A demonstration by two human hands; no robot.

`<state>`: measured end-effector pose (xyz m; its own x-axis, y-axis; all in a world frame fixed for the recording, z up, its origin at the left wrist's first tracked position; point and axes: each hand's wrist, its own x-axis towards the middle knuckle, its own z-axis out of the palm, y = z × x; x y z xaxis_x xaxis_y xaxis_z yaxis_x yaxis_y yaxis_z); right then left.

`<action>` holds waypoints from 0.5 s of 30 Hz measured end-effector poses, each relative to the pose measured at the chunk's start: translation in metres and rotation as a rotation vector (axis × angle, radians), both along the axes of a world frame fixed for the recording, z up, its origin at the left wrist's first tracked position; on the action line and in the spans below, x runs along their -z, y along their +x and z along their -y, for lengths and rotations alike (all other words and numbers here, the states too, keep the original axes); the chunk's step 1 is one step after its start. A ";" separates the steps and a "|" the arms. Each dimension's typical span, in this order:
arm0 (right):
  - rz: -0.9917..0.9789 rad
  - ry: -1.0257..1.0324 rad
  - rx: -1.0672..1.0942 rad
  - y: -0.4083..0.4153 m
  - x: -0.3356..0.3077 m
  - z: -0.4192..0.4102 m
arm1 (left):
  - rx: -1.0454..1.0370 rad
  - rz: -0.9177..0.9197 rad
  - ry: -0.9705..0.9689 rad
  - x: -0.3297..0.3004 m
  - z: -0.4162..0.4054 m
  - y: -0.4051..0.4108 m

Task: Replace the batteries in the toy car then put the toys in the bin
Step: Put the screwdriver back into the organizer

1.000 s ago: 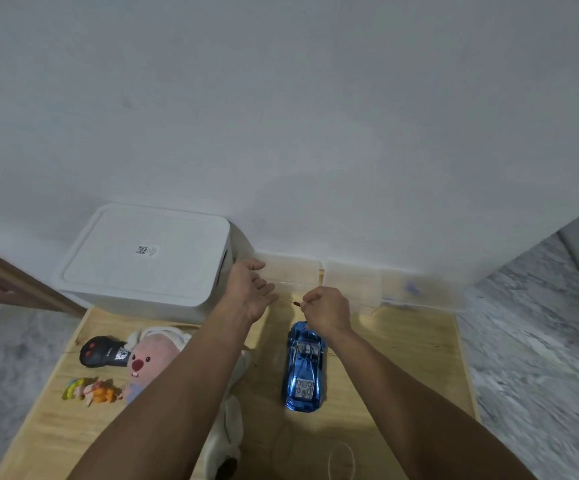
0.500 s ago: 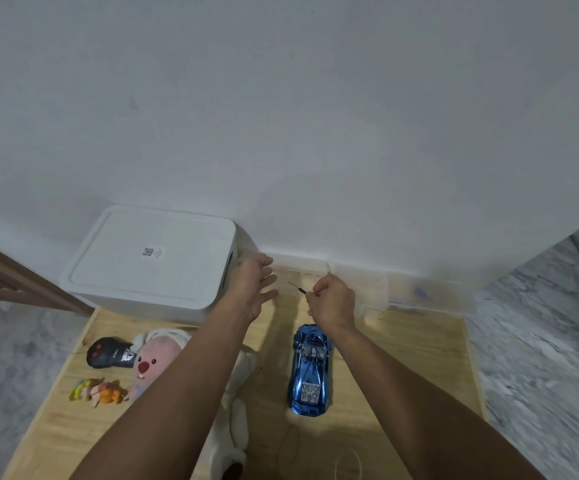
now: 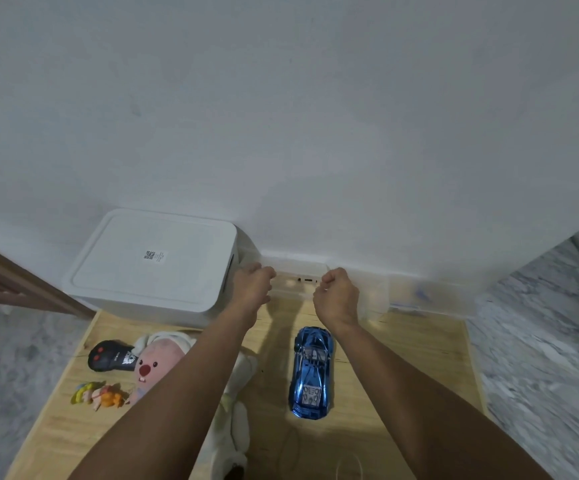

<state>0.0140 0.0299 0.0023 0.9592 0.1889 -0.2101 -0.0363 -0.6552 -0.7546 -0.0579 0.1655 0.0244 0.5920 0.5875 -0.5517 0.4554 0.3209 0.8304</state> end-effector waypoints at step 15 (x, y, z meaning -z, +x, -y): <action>0.410 -0.645 -0.573 0.003 0.008 0.006 | 0.810 -0.327 1.140 0.030 -0.012 -0.012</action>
<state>0.0174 0.0236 -0.0057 0.7791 0.6179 -0.1057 0.6062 -0.7855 -0.1242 -0.0704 0.1778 -0.0055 0.9121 0.3621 -0.1922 0.4045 -0.8714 0.2776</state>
